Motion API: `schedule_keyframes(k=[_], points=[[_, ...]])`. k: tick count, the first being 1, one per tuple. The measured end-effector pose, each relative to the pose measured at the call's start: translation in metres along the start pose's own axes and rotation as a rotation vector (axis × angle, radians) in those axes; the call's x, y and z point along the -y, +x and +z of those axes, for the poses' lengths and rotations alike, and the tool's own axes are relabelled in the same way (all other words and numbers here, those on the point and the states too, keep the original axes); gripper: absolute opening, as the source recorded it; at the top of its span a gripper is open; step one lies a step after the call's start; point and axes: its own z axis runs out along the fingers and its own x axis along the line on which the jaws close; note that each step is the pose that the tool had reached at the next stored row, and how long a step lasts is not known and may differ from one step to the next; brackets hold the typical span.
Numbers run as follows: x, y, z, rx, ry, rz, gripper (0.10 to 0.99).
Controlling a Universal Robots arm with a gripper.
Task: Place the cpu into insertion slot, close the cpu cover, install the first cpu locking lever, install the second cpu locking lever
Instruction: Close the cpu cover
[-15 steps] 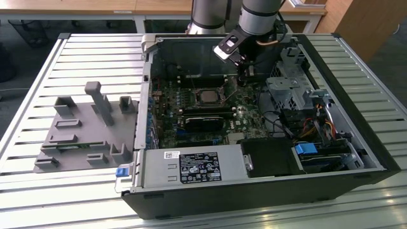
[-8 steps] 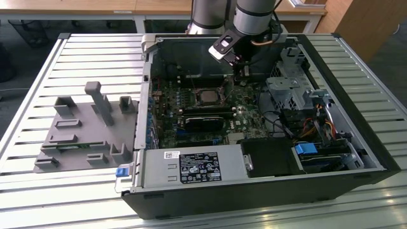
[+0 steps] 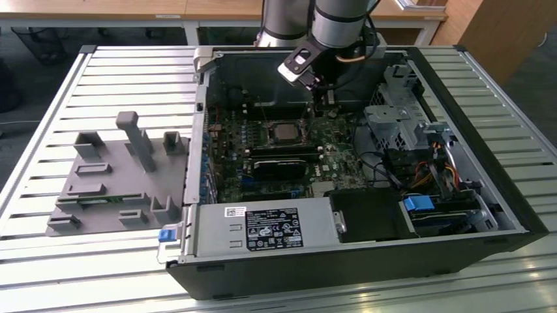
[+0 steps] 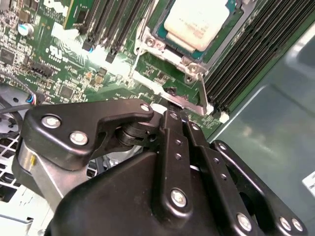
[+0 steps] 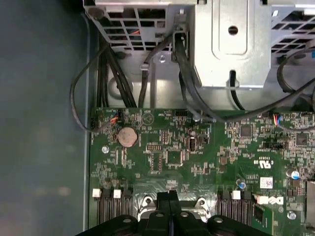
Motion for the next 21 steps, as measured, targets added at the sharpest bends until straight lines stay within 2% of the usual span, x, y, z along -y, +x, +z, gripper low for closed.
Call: schedule_keyframes(k=[16,21], points=[[0.013,-0.0029,0.0009,-0.0004,0.0,-0.007,0.106],[0.019,-0.003,0.0015,-0.0005,0.0,-0.008,0.106]])
